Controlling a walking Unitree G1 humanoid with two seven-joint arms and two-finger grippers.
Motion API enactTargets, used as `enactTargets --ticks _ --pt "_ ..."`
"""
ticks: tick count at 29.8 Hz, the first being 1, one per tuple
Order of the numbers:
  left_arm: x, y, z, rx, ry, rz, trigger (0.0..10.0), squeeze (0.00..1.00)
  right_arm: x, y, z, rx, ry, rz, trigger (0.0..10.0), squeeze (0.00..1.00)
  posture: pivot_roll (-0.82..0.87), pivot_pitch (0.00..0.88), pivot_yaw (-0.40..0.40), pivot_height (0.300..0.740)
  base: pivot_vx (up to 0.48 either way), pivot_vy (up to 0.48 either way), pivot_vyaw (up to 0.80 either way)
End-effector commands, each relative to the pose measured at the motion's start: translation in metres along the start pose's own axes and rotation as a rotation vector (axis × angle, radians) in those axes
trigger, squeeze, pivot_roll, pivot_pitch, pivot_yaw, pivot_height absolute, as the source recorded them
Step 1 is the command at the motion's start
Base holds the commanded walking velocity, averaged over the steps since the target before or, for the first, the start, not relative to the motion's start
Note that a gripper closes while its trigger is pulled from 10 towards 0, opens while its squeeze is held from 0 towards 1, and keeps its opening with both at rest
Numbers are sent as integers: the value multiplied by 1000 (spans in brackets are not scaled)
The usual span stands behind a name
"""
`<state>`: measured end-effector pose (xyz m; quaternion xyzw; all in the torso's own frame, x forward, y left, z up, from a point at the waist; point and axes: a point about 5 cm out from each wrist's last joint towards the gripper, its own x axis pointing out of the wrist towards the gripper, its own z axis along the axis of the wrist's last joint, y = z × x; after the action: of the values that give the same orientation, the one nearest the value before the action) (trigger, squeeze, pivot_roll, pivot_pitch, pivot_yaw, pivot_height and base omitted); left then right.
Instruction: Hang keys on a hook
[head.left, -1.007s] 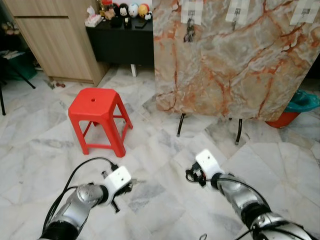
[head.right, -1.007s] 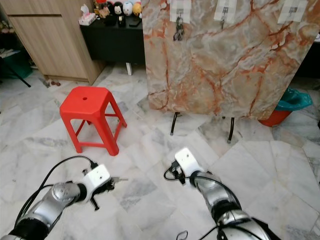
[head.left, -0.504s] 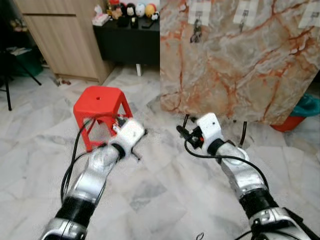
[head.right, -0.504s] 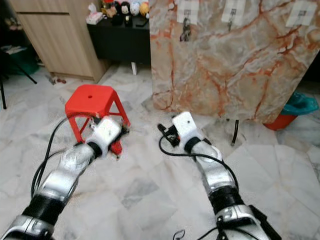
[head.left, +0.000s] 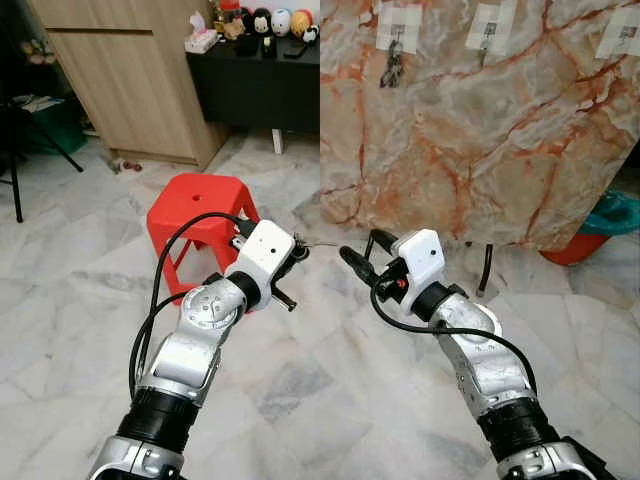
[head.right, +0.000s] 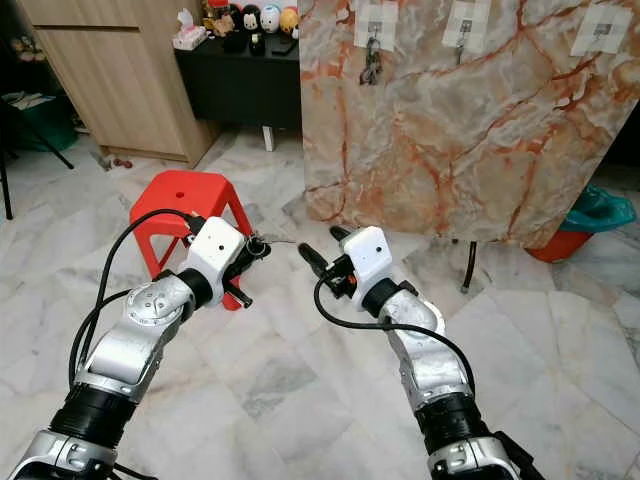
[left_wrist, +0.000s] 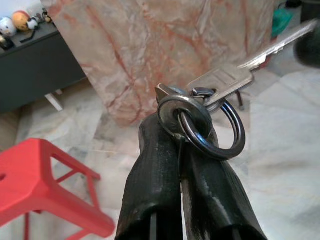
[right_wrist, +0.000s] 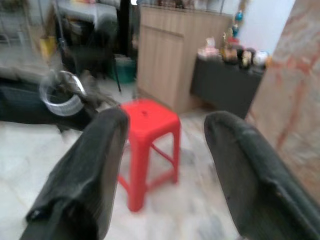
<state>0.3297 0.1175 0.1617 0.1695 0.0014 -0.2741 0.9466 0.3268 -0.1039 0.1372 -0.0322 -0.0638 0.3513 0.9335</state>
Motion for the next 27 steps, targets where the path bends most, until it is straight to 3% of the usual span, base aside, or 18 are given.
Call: enactTargets --ticks 1,4,5,9,15,18,22,27 --pt "1 -4 9 -11 -28 -23 10000 0 0 10 5 53 -41 72 10000 0 -2 0 -15 740 0 0 0" --pt "2 -5 12 -13 -33 -23 10000 0 0 17 7 140 -63 118 10000 0 -1 0 -20 740 0 0 0" --pt "3 -5 15 -20 -39 -23 10000 0 -2 26 8 213 -78 205 10000 0 -2 0 -20 740 0 0 0" --pt "4 -6 19 -32 -45 -31 10000 0 -5 32 2 167 -27 255 10000 0 -3 0 -23 740 0 0 0" --pt "3 -10 19 -47 -32 -56 10000 0 -7 12 4 140 -20 160 10000 0 -4 0 -26 740 0 0 0" --pt "0 -18 15 -34 5 -146 10000 0 -11 -4 -4 74 68 79 10000 0 -6 0 -26 740 0 0 0" --pt "-6 -29 6 -10 63 -254 10000 0 -16 -15 -3 16 93 50 10000 0 -4 0 -27 740 0 0 0" --pt "-10 -35 -1 -5 95 -286 10000 0 -18 -21 1 -6 101 60 10000 0 -7 0 -28 740 0 0 0"
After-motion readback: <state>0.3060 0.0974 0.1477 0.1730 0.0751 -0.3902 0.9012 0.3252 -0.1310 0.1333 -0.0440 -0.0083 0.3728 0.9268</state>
